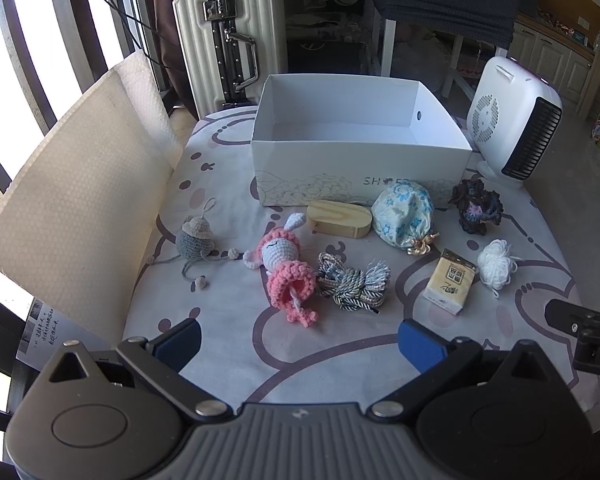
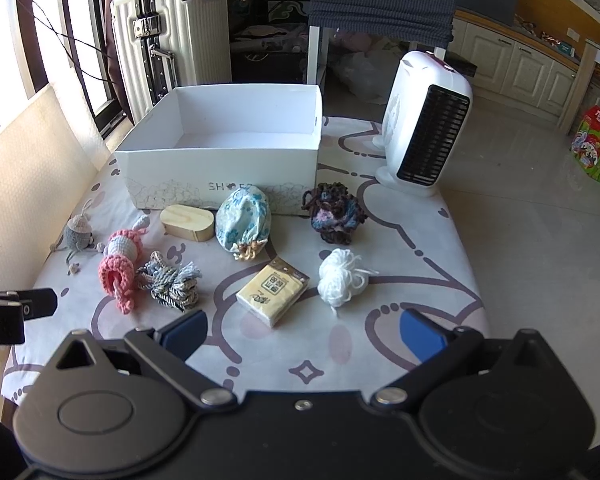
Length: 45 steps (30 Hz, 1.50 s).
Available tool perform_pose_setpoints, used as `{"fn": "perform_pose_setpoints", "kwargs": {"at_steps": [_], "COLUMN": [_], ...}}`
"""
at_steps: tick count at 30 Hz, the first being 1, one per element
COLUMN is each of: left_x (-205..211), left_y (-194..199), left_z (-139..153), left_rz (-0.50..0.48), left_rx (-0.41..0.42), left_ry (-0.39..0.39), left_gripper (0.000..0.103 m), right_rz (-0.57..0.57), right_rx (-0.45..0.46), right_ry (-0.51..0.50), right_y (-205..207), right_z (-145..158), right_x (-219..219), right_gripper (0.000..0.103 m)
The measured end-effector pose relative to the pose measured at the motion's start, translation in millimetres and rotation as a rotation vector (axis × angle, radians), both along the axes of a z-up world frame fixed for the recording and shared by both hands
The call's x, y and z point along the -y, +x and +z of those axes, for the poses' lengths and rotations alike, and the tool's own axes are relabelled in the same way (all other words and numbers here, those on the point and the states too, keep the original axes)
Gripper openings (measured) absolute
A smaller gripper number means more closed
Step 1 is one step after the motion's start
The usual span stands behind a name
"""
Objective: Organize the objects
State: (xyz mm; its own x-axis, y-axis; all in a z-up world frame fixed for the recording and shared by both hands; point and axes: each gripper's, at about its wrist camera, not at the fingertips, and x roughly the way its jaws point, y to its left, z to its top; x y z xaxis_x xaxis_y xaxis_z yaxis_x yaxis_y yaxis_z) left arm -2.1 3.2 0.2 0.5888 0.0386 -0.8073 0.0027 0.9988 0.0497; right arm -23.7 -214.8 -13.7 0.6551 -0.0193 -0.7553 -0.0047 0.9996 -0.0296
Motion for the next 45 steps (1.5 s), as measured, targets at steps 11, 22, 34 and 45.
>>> {"fn": "perform_pose_setpoints", "kwargs": {"at_steps": [11,22,34,45], "left_x": [0.3,0.3,0.3,0.1], "left_y": [0.0,0.1,0.1,0.3], "left_z": [-0.6,-0.5,-0.5,-0.9], "left_rz": [-0.002,-0.002,-0.001,-0.001], "left_rx": [0.001,0.001,0.001,0.001], "left_ry": [0.001,0.001,0.000,0.002], "left_gripper": [0.103,0.103,0.103,0.103], "right_rz": [0.004,0.004,0.005,0.005], "right_rx": [-0.004,-0.004,-0.005,-0.006], "right_ry": [-0.001,-0.001,-0.002,-0.003], "right_y": [-0.7,-0.9,-0.6,-0.6], "right_z": [-2.2,-2.4,-2.1,-2.2], "right_x": [-1.9,-2.1,-1.9,-2.0], "right_gripper": [0.103,0.103,0.103,0.103]}}
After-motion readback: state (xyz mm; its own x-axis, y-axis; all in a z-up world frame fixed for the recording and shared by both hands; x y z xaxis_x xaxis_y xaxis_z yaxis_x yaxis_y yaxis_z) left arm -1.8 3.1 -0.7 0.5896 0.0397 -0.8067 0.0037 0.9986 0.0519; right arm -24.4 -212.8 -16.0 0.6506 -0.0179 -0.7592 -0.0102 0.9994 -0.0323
